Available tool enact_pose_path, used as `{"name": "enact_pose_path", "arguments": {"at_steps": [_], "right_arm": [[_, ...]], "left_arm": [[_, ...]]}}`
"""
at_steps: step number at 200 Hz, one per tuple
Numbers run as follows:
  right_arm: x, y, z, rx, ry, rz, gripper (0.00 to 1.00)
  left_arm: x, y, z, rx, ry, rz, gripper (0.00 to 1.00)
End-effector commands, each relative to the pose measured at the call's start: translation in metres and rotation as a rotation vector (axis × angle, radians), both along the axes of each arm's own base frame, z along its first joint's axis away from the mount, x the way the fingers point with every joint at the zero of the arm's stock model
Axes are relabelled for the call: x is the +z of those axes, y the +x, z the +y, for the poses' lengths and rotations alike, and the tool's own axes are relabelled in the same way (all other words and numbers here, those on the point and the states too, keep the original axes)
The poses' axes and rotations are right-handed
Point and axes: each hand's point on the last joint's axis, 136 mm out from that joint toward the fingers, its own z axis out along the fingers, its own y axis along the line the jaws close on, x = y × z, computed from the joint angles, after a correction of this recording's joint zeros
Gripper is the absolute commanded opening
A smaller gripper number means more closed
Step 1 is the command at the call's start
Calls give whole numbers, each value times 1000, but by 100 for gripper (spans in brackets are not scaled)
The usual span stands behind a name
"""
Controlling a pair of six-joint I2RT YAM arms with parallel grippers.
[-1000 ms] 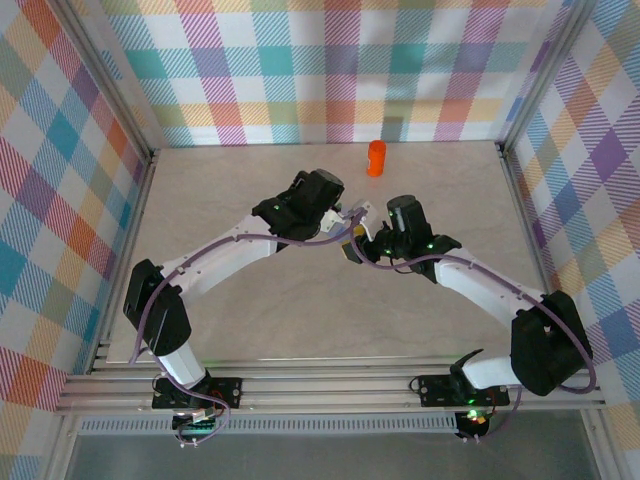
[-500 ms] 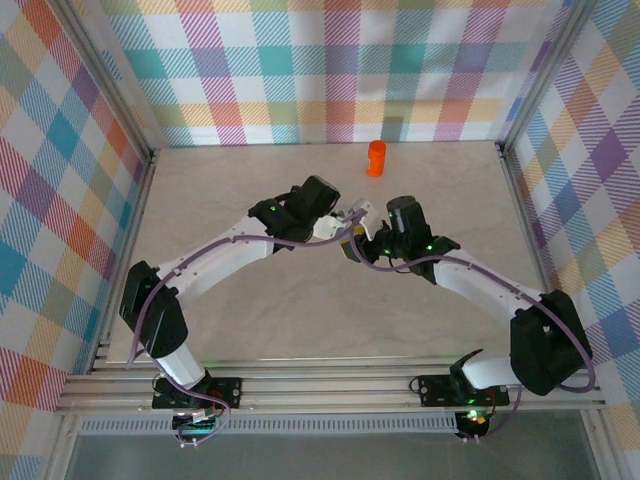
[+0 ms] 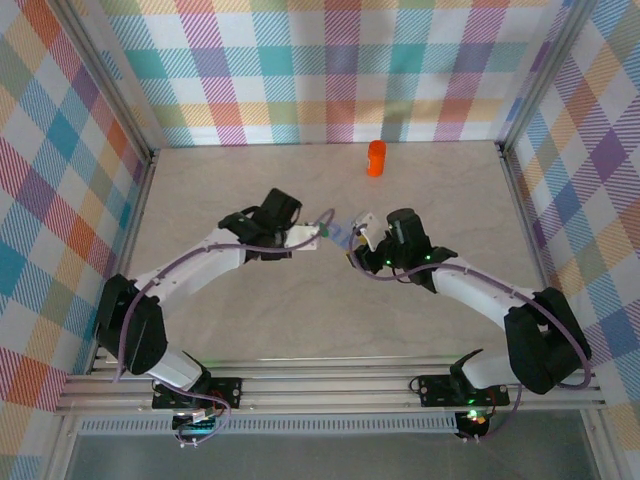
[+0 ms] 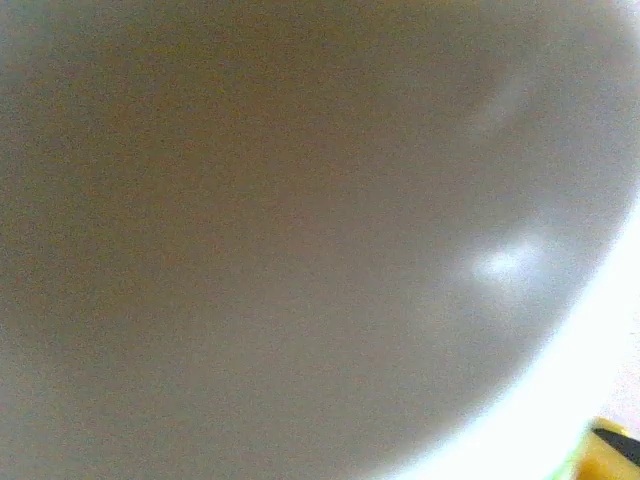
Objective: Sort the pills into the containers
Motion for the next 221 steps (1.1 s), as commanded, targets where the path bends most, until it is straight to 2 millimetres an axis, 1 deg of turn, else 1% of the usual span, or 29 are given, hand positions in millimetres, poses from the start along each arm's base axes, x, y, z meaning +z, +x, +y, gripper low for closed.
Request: {"name": "enact_pose_path", "arguments": {"at_steps": [1,14,46,57,74,87,109,140,159,172,180,198,210,221], "right_arm": [[-14,0,2,110,-72,-74,0],[-17,-6,7,176,-84,-97,0],[-23,-6,9,172,-121,-67,1],[-29,-4,10,160,-162,-43,1],[-50,-2,4,122,-252,46,1],[-58,-1,1,113,-303,96,2],[-73,-16,1,247,-347,88,4],[-89,-13,0,291,-379,117,6],[-102,-5,-9,273,-446,140,17],[-107,-3,-15,277,-462,154,21],[-107,1,-19,263,-456,152,29],[-97,8,-22,224,-431,118,51],[-85,12,-21,201,-399,77,58],[-70,11,-17,189,-348,46,65]], "left_arm": [[30,6,-6,49,-253,-35,0],[34,6,-7,59,-320,-40,0],[32,4,-16,59,-408,-24,0],[31,5,-19,58,-427,-23,0],[30,6,-23,48,-448,-20,0],[32,6,-27,38,-468,-17,0],[37,4,-30,15,-490,-31,0],[33,2,-31,-16,-471,-17,0],[31,1,-33,-25,-467,-2,0],[30,0,-34,-31,-463,6,0],[28,-1,-33,-32,-456,13,0],[22,-4,-31,-38,-433,27,0],[18,-6,-30,-48,-414,39,0],[15,-7,-30,-58,-387,51,0]]}}
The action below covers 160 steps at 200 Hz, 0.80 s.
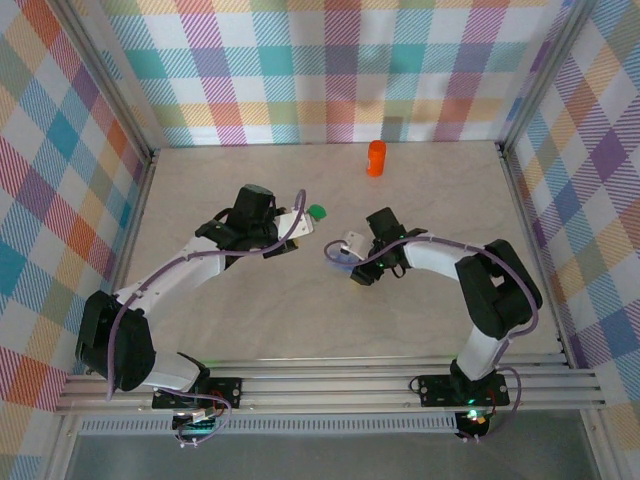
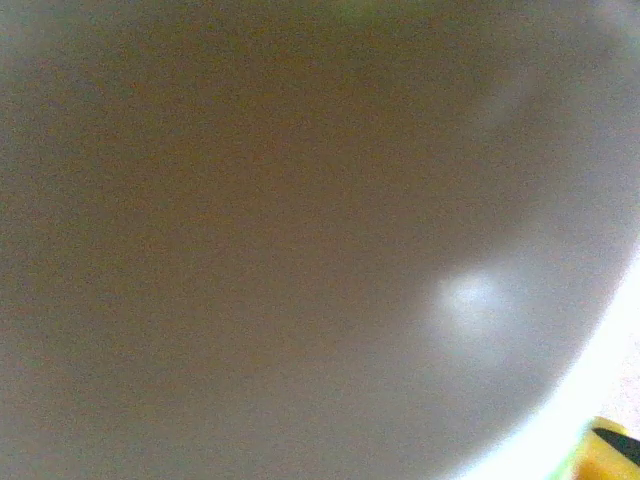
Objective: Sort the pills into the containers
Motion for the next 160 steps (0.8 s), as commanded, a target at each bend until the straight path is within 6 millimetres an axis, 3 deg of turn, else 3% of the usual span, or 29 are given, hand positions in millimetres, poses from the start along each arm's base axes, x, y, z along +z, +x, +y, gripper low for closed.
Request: {"name": "enact_pose_path", "arguments": {"at_steps": [1,17,45,76,112,160], "right_arm": [[31,1,2,-13,80,-69,65],[53,-4,8,-22,167,-97,72],[93,-4,3,-174,315,-171,73],[120,-9,-27,-437,438,-230,75],[135,-38,-48,-542,594,-249,77],[129,-44,-93,-752,656,-388,83]], "left_arm": [[-6,-6,-3,-52,38,30,0],[-7,-7,-5,-76,85,43,0],[-10,-6,-8,-119,194,39,0],[-28,-5,-11,-178,380,45,0],[-32,-4,-35,-254,488,31,0],[-58,-1,-43,-321,685,39,0]]}}
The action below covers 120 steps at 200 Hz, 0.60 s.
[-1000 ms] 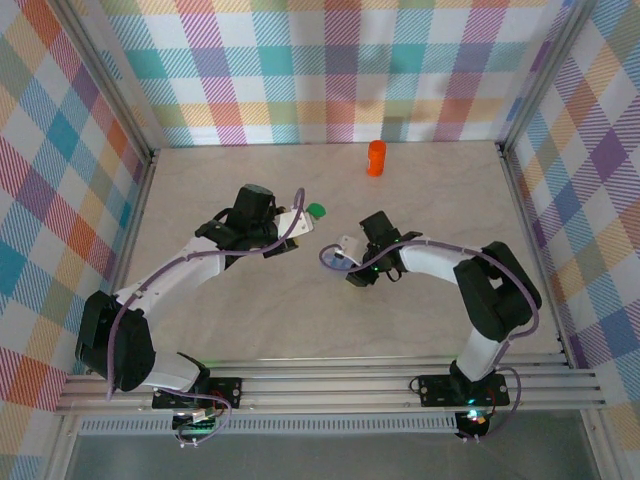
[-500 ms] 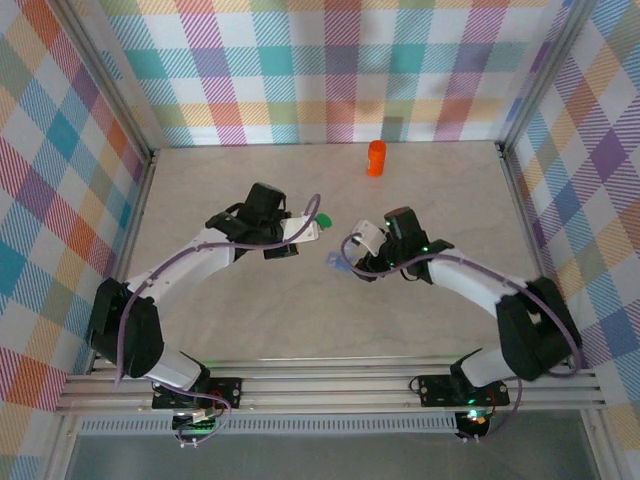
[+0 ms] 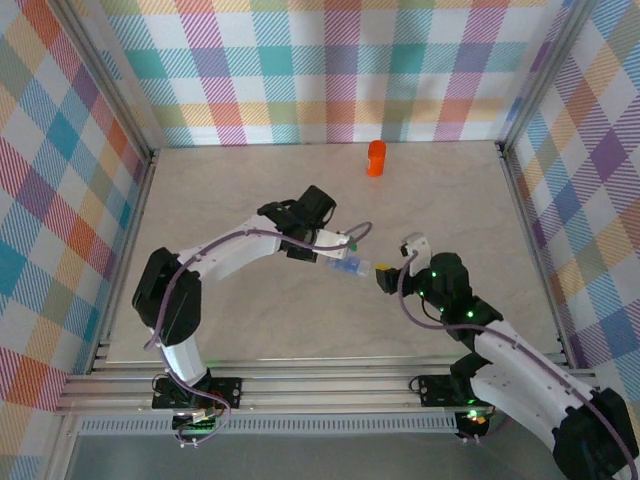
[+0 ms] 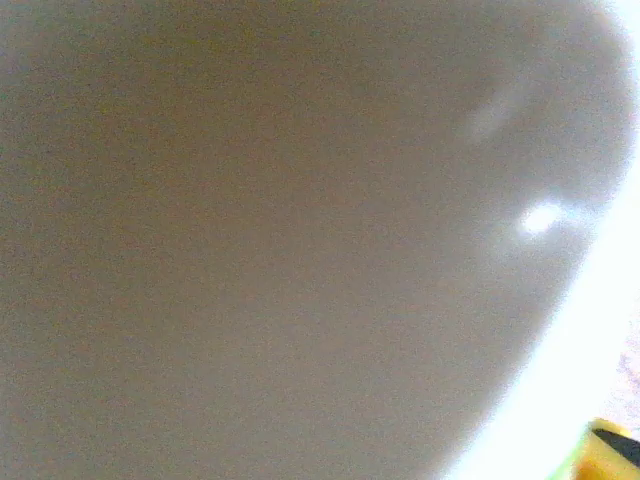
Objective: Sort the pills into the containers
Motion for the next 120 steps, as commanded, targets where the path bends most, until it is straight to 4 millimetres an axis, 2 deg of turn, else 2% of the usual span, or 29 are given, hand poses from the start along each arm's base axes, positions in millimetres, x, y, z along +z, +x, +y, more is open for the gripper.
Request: {"name": "enact_pose_path", "arguments": {"at_steps": [1,54,83,120], "right_arm": [[5,8,-20,-152,84,-46,84],[3,7,-13,-129,122,-22,86],[0,8,-11,-124,125,-3,86],[-1,8,-9,-121,126,6,86]], "left_arm": [[-7,1,8,-37,143,-12,0],[-20,13,5,-44,239,-41,0],[-22,11,-5,-50,237,-38,0],[-32,11,-6,-108,335,-73,0]]}}
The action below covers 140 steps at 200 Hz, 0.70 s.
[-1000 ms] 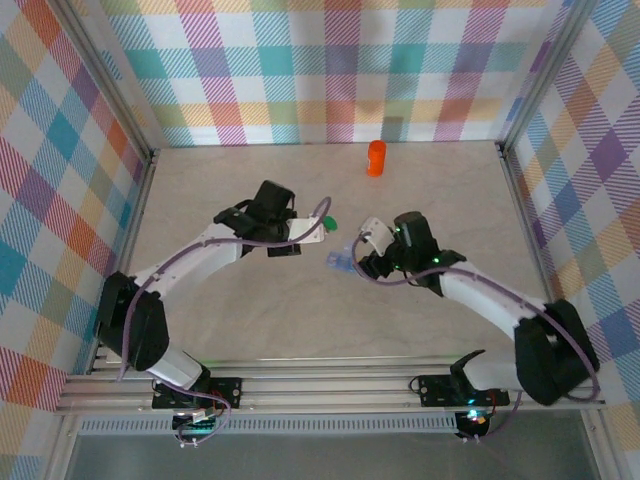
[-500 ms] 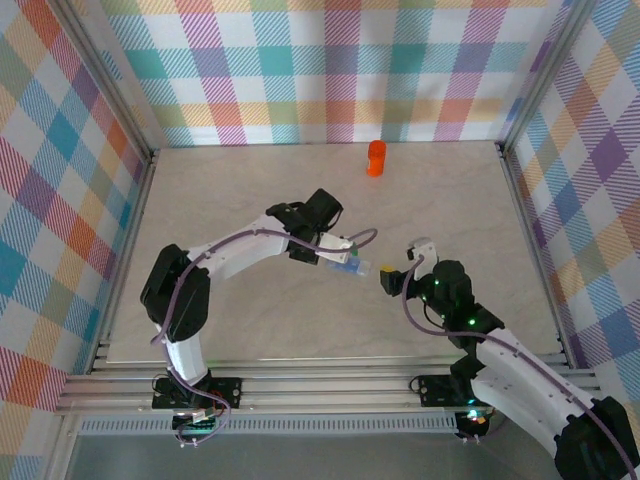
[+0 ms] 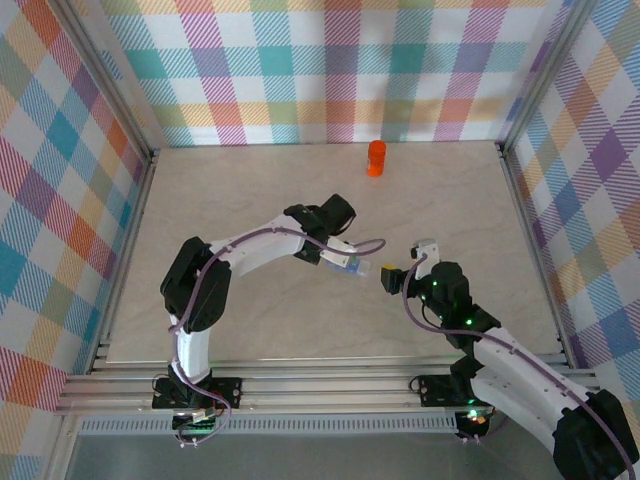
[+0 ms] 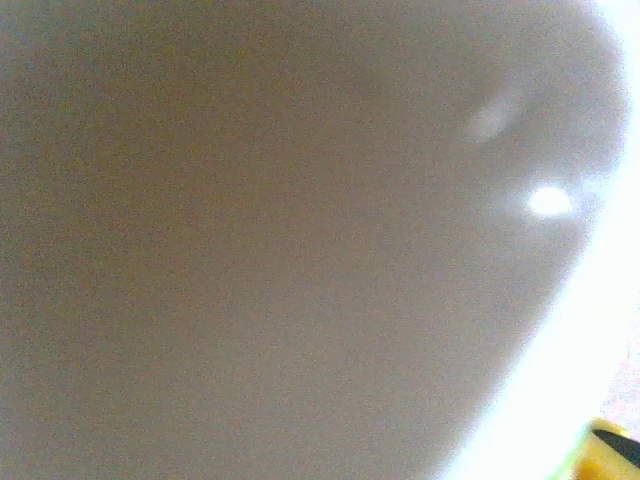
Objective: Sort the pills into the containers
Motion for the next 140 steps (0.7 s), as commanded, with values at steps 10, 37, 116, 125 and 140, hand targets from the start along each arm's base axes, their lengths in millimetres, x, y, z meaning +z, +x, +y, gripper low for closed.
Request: {"name": "enact_pose_path", "arguments": {"at_steps": [10,37,116,125,140], "right_arm": [[16,4,5,6,46,-34,86],[15,4,5,7,46,-29,86],[11,4,9,19,47,-11,86],[11,4,9,22,47,-10,86],[11,4,10,26,50,-9,86]], "left_arm": [[-3,0,-6,-54,85,-31,0],[-5,3,-13,-60,89,-52,0],[-21,10,-9,-95,196,-104,0],[-21,10,-10,-96,196,-107,0],[-21,12,-11,-86,190,-110,0]]}}
